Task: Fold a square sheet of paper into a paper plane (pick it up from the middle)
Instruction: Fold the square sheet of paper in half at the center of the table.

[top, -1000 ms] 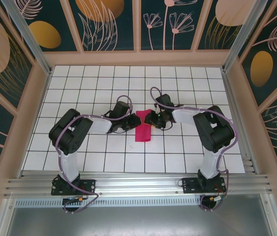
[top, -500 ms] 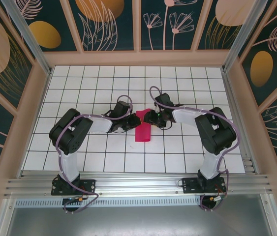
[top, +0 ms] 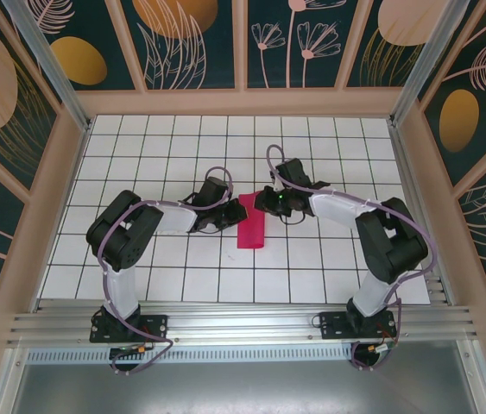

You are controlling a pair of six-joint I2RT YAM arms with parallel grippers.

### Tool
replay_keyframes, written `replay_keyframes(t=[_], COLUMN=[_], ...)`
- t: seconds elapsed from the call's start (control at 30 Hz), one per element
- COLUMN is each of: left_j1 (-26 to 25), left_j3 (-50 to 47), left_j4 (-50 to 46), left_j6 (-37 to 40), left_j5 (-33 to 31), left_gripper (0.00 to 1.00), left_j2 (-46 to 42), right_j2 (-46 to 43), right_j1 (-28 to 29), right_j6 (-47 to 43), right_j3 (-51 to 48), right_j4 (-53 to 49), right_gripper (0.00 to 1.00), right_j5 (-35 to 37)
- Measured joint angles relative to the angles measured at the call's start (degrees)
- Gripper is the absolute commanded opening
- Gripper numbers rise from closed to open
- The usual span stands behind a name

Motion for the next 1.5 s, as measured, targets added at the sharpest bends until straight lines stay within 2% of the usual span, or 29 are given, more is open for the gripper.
replay_keyframes(t=[0.2, 0.8, 1.17, 1.5], left_j1=[0.0, 0.0, 0.0, 0.0], left_j3=[0.02, 0.07, 0.07, 0.07], left_j4=[0.02, 0.04, 0.04, 0.07], left_j6=[0.0, -0.02, -0.04, -0.22], left_j5=[-0.02, -0.07, -0.07, -0.26], left_gripper=[0.08, 0.08, 0.08, 0.08], left_j2=[0.04, 0.15, 0.15, 0.15], right_j2=[3.48, 5.86, -1.03, -1.14], right_j1=[0.04, -1.09, -0.2, 0.09], right_j6=[0.0, -1.64, -1.88, -1.51], right_j3=[-0.46, -3.85, -7.58, -14.43], right_j4=[1.46, 2.4, 3.3, 5.77], right_gripper=[0.16, 0.14, 0.14, 0.14], right_j5=[-1.99, -0.07, -4.39, -6.38])
